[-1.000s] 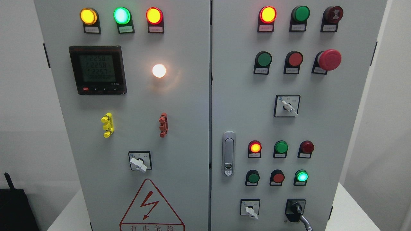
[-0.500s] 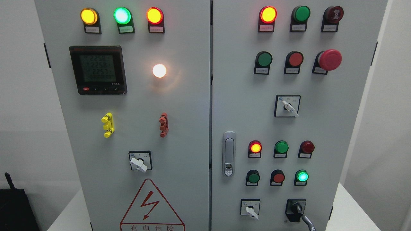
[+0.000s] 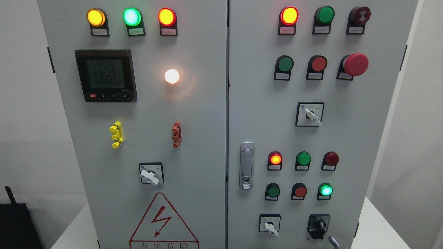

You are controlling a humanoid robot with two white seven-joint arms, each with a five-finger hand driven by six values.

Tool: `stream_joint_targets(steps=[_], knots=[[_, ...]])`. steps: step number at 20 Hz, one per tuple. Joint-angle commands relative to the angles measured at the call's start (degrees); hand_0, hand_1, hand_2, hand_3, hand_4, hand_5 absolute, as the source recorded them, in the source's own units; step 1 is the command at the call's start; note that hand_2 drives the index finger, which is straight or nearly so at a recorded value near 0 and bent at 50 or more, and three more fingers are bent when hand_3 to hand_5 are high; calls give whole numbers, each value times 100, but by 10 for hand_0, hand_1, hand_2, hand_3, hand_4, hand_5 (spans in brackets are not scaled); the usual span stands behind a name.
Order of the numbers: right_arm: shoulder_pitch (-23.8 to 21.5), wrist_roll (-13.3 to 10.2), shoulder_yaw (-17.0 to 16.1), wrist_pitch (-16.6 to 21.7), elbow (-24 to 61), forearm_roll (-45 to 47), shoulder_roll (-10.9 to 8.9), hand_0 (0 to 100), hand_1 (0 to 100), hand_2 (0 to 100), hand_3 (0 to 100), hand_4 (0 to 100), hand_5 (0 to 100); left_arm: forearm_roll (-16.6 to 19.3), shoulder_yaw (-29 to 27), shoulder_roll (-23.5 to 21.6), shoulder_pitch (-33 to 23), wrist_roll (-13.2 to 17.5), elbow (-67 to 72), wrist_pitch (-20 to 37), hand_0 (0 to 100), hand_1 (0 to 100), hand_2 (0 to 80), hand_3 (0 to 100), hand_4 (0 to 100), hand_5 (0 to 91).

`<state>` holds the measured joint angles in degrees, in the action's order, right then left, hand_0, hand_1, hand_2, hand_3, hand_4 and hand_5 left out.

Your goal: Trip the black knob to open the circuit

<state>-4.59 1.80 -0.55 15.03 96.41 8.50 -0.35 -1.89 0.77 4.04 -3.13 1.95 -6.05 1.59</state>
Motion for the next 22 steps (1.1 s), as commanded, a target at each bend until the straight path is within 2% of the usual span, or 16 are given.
stream_joint_targets(steps=[1,6,9,10,18,20,21,22], knots=[[-41,-31,-15,79,220,29,0,794,857,0,918,953,983,-14,-7,9,14,-1,-1,-1,120,389,0,0,0,0],[-112,-84,-7,132,247,29,26,821,851,0,923,935,969,-14,-7,9,23,-1,-1,8,120,389,0,0,0,0],[-156,-92,11,193,290,38,26,885,833,0,901,885,913,-14,-7,9,23,-1,-1,8,120,389,0,0,0,0],[-182,-92,20,228,308,38,43,887,811,0,876,848,848,-14,-7,9,23,-1,-1,8,120,389,0,0,0,0],[-665,-92,55,360,721,82,96,765,632,0,828,770,762,-14,-7,9,14,-1,-1,-1,120,389,0,0,0,0],[-762,-92,55,439,756,82,105,718,560,0,799,719,677,-14,-7,9,14,-1,-1,8,120,389,0,0,0,0],[-823,-92,46,483,765,82,105,659,475,0,692,579,506,-14,-7,9,14,-1,-1,8,120,389,0,0,0,0],[-867,-84,46,518,774,82,131,567,433,0,579,478,419,-14,-7,9,23,-1,-1,8,120,389,0,0,0,0]])
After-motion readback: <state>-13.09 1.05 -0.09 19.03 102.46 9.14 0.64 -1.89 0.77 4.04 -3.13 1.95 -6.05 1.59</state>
